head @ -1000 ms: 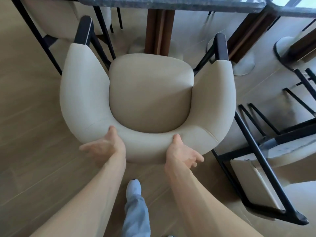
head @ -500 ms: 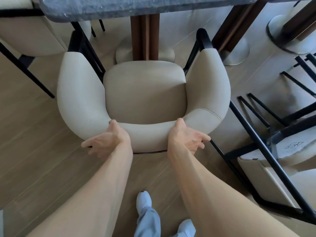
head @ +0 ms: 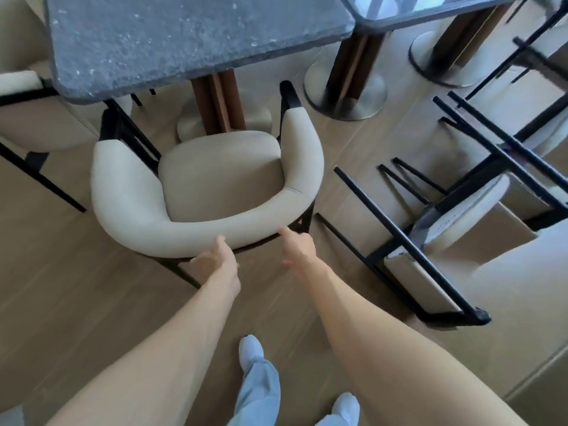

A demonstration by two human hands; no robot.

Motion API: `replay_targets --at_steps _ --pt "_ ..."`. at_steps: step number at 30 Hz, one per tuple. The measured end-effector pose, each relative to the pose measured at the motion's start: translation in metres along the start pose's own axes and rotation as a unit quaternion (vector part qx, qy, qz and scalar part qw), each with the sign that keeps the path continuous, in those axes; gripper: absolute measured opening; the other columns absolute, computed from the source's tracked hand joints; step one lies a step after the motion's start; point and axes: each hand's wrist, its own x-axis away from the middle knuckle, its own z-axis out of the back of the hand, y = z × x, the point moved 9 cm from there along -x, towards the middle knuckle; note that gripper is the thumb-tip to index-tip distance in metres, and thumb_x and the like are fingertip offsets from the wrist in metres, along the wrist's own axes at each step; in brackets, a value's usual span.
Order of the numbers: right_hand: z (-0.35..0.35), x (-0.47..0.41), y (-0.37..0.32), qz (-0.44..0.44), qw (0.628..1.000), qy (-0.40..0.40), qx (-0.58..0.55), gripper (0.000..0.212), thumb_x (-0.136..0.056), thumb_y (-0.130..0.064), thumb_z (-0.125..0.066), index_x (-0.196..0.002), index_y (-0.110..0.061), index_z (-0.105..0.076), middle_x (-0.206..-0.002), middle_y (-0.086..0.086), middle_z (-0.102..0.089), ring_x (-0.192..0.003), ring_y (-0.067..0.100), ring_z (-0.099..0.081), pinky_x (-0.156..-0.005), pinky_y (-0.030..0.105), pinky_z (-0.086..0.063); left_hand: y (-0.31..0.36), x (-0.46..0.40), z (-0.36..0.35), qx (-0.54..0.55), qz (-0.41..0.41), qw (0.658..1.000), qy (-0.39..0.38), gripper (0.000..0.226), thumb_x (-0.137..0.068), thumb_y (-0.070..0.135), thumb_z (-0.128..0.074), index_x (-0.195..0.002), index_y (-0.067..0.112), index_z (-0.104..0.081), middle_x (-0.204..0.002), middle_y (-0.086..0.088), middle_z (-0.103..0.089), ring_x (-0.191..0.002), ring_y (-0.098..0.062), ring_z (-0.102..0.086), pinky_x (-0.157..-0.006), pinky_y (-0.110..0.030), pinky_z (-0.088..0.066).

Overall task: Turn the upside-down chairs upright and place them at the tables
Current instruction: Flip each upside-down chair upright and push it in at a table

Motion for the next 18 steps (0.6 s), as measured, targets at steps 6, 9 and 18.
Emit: replay_targets --at_steps 6,9,18 --pt "0.122 0.077 -0.002 0.227 0.961 -0.051 0.148 0.051 -0.092 -0.051 -0.059 -0.131 -0.018 -0.057 -0.121 -0.007 -0.069 -0.115 0.013 -0.063 -0.096 0.030 -0.050 -0.014 0.179 -0.120 -0.194 -0.176 0.912 -0.316 0.018 -0.093 0.023 -0.060 -0.101 0.010 -0.069 -0.100 -0.013 -0.075 -0.093 -0.028 -0.072 -0.085 -0.043 -0.058" --pt "0.224 0.097 0.032 0.255 0.951 -0.018 0.173 0.056 -0.093 -0.054 -0.058 -0.135 -0.017 -0.056 -0.125 -0.003 -0.069 -0.112 0.012 -0.063 -0.091 0.026 -0.047 -0.060 0.258 -0.147 -0.250 -0.230 0.865 -0.370 0.016 -0.096 0.018 -0.059 -0.094 0.008 -0.072 -0.089 -0.007 -0.075 -0.081 -0.021 -0.070 -0.072 -0.034 -0.058" --pt "0.554 0.153 0.147 0.212 0.970 0.120 0.019 0.034 -0.098 -0.046 -0.056 -0.117 -0.019 -0.065 -0.113 0.003 -0.069 -0.107 0.023 -0.066 -0.091 0.041 -0.055 -0.210 0.425 -0.218 -0.267 -0.180 0.859 -0.398 0.013 -0.094 0.015 -0.057 -0.091 0.006 -0.067 -0.088 -0.015 -0.067 -0.069 -0.023 -0.061 -0.063 -0.033 -0.052"
